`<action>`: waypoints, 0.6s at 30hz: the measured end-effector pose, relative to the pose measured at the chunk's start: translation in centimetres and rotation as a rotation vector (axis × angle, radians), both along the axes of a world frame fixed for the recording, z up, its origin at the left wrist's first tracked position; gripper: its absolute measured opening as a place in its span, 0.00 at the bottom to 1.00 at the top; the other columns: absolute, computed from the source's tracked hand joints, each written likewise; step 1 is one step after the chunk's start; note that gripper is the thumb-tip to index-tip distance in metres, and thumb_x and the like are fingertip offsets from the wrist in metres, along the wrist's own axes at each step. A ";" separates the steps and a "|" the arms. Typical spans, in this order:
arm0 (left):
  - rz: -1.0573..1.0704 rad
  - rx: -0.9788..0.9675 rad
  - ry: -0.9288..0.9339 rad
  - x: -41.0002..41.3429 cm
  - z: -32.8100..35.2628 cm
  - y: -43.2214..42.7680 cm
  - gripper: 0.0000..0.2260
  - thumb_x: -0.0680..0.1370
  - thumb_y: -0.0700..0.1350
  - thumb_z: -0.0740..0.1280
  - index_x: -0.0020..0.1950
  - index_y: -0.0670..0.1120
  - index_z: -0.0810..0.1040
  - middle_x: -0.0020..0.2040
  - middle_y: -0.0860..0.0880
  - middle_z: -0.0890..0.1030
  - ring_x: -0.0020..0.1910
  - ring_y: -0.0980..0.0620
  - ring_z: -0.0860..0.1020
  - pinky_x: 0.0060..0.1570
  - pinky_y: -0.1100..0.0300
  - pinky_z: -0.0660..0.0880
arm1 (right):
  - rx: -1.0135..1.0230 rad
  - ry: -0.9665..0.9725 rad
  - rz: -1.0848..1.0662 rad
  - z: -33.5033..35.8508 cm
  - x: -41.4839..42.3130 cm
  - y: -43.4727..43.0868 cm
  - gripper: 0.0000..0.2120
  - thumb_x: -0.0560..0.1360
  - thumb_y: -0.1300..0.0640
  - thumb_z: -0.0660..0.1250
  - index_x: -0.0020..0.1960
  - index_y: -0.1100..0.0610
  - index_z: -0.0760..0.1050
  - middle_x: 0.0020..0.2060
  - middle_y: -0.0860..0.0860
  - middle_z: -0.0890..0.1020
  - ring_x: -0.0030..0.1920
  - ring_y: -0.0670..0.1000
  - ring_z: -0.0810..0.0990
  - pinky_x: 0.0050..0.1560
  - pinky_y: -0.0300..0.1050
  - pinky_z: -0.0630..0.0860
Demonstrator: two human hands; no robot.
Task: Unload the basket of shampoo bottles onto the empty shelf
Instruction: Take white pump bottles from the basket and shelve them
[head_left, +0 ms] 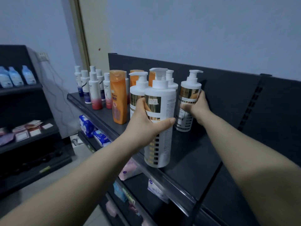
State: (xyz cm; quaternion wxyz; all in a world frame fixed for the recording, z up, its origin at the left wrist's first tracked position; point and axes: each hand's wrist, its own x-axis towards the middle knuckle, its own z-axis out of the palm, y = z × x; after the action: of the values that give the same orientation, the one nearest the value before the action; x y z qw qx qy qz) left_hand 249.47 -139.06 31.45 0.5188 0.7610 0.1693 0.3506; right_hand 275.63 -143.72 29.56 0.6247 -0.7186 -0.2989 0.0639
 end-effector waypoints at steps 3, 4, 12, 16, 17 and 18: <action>0.031 -0.020 -0.005 0.1 -0.3 -0.3 0.33 0.65 0.51 0.80 0.63 0.54 0.65 0.54 0.60 0.80 0.52 0.64 0.79 0.49 0.64 0.75 | -0.062 -0.036 0.072 -0.1 0.1 0.0 0.40 0.68 0.61 0.74 0.72 0.48 0.56 0.56 0.45 0.77 0.57 0.49 0.77 0.60 0.54 0.74; 0.038 -0.023 -0.006 0.1 -0.3 -0.4 0.32 0.65 0.51 0.80 0.62 0.54 0.65 0.54 0.60 0.79 0.52 0.64 0.79 0.49 0.63 0.75 | -0.101 -0.039 0.100 -0.1 0.1 -0.2 0.41 0.70 0.61 0.73 0.74 0.47 0.54 0.59 0.47 0.76 0.61 0.51 0.75 0.62 0.56 0.72; 0.054 0.038 0.011 2.2 -1.1 -2.2 0.36 0.68 0.51 0.77 0.68 0.51 0.60 0.56 0.59 0.76 0.54 0.60 0.76 0.52 0.60 0.72 | 0.226 -0.356 0.129 3.6 -7.5 -6.0 0.26 0.75 0.42 0.62 0.69 0.50 0.66 0.60 0.53 0.77 0.59 0.48 0.77 0.60 0.43 0.73; 0.076 0.076 -0.004 3.5 -2.0 -3.4 0.37 0.70 0.48 0.76 0.70 0.48 0.57 0.62 0.49 0.74 0.60 0.53 0.74 0.60 0.54 0.73 | -0.081 -0.346 0.372 5.1 -11.4 -7.0 0.32 0.66 0.40 0.71 0.67 0.48 0.69 0.56 0.46 0.80 0.55 0.41 0.79 0.56 0.41 0.76; 0.074 0.078 -0.009 3.6 -2.1 -3.5 0.36 0.71 0.48 0.76 0.70 0.47 0.57 0.62 0.49 0.74 0.60 0.53 0.74 0.59 0.56 0.73 | -0.114 -0.351 0.354 5.3 -11.8 -7.0 0.30 0.67 0.44 0.73 0.67 0.49 0.71 0.56 0.44 0.81 0.54 0.41 0.80 0.56 0.44 0.78; 0.065 0.078 -0.007 3.6 -2.1 -3.4 0.36 0.71 0.48 0.76 0.70 0.47 0.57 0.62 0.49 0.74 0.60 0.54 0.74 0.58 0.57 0.73 | -0.117 -0.342 0.344 5.4 -12.0 -7.0 0.27 0.69 0.48 0.74 0.65 0.50 0.73 0.55 0.43 0.81 0.53 0.41 0.80 0.56 0.46 0.78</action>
State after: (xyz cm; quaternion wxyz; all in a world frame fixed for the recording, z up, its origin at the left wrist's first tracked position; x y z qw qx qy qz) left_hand 253.05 -142.48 29.32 0.4777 0.7735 0.1782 0.3764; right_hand 263.63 -150.71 35.00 0.5022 -0.6925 -0.5140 0.0637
